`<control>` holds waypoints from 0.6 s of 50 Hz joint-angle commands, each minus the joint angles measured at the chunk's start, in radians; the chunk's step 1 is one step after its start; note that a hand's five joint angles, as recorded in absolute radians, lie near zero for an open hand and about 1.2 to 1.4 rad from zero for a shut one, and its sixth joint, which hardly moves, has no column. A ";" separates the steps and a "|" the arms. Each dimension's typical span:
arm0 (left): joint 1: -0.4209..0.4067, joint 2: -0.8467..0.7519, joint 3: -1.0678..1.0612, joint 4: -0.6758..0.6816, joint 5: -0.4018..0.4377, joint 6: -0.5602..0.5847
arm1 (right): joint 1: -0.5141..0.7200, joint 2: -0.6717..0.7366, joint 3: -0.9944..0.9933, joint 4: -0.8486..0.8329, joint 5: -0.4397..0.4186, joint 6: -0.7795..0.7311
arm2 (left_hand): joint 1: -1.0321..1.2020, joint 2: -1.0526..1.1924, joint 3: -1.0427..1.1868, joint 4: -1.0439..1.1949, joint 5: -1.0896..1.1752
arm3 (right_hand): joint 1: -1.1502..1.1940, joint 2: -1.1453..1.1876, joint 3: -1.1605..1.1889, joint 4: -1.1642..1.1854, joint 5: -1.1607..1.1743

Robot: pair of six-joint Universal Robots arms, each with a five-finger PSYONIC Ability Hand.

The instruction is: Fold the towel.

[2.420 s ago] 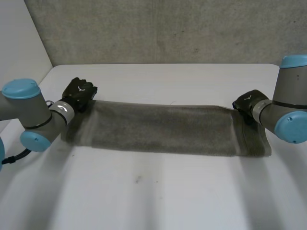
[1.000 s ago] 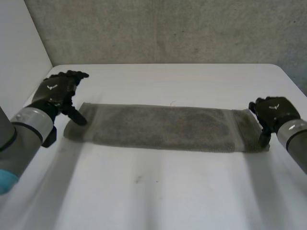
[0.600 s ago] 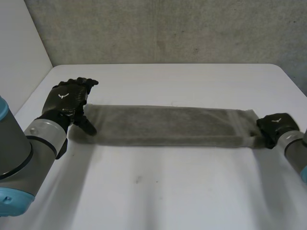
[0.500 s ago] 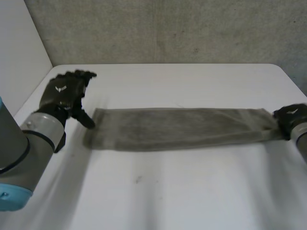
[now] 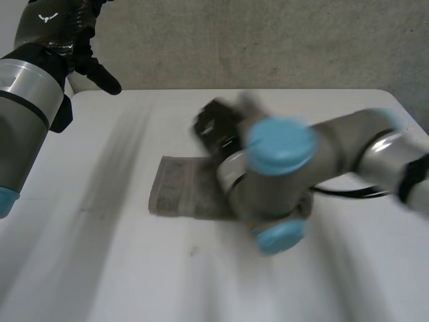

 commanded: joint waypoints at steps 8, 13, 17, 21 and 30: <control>-0.005 -0.039 -0.010 0.004 0.003 0.004 | 0.157 0.140 0.034 0.006 -0.125 0.006 | 0.018 0.019 0.019 0.020 -0.005 | 0.081 0.074 0.059 0.057 0.067; -0.005 -0.042 -0.013 0.004 0.003 0.004 | 0.143 0.064 0.068 0.008 -0.119 0.034 | 0.018 0.019 0.019 0.020 -0.005 | -0.508 -0.515 -0.531 -0.532 -0.522; -0.006 -0.048 -0.015 0.004 0.003 0.004 | 0.059 -0.097 0.197 -0.009 -0.123 0.180 | 0.018 0.019 0.019 0.020 -0.005 | -1.141 -1.148 -1.163 -1.164 -1.155; -0.006 -0.054 -0.020 0.004 0.003 0.004 | -0.024 -0.191 0.287 -0.007 -0.123 0.349 | 0.018 0.019 0.019 0.020 -0.005 | -1.141 -1.148 -1.163 -1.164 -1.155; -0.009 -0.060 -0.021 0.004 0.003 0.004 | -0.239 -0.279 0.523 0.013 -0.122 0.652 | 0.015 0.016 0.016 0.017 -0.007 | -1.141 -1.148 -1.163 -1.164 -1.155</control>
